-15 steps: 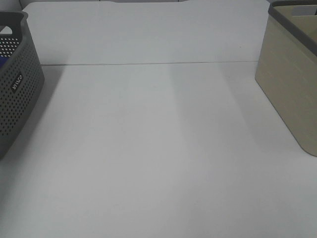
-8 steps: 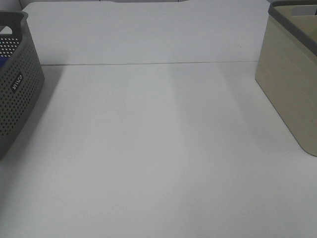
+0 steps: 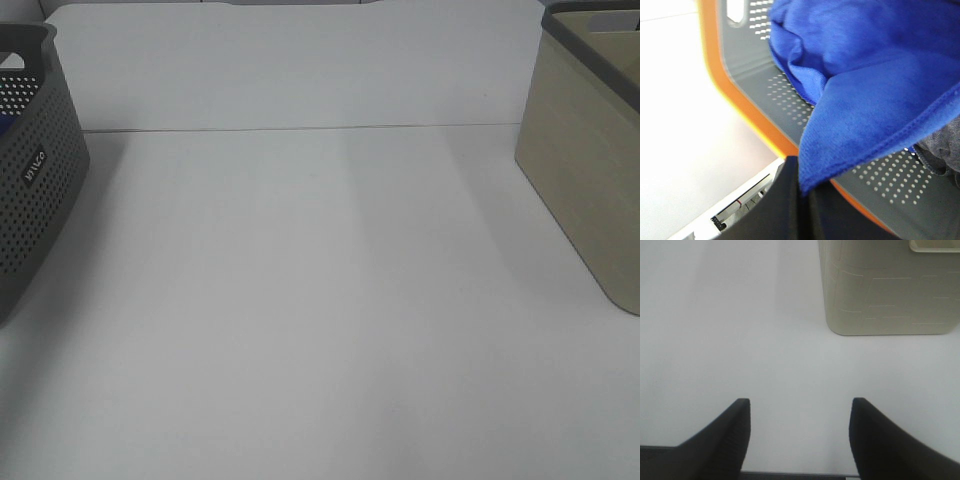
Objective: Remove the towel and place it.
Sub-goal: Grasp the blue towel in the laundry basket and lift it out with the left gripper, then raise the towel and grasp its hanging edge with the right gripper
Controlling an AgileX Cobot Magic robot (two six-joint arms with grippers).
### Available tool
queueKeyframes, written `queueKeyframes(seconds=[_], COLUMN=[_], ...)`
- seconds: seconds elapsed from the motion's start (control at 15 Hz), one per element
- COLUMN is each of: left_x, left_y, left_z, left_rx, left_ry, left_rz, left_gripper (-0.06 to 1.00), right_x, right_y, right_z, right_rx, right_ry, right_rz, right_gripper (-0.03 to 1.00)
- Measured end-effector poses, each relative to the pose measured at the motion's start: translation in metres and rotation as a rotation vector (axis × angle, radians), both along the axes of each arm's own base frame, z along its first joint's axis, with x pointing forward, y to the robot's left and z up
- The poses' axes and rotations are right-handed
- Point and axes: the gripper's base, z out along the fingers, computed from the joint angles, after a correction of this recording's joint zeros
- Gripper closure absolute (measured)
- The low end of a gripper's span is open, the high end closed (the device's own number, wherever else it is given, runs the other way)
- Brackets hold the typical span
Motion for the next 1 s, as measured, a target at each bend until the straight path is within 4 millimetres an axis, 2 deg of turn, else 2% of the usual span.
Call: queueKeyframes(seconds=[0.13, 0.27, 0.53, 0.73, 1.0], left_x=[-0.02, -0.036, -0.047, -0.053, -0.055], left_y=[-0.004, -0.007, -0.013, -0.022, -0.052], left_z=[0.028, 0.046, 0.069, 0.101, 0.12], left_rx=[-0.038, -0.066, -0.14, -0.254, -0.27], left_ry=[-0.084, -0.137, -0.191, -0.279, -0.316], left_rz=[0.002, 0.001, 0.008, -0.009, -0.102], left_gripper=[0.94, 0.94, 0.94, 0.94, 0.94], right_x=[0.0, 0.0, 0.0, 0.0, 0.0], right_y=[0.0, 0.0, 0.0, 0.0, 0.001], right_z=[0.0, 0.0, 0.0, 0.0, 0.0], right_rx=[0.0, 0.0, 0.0, 0.0, 0.005], right_ry=[0.0, 0.0, 0.0, 0.0, 0.0], right_rz=[0.0, 0.0, 0.0, 0.0, 0.003], right_gripper=[0.38, 0.38, 0.38, 0.38, 0.38])
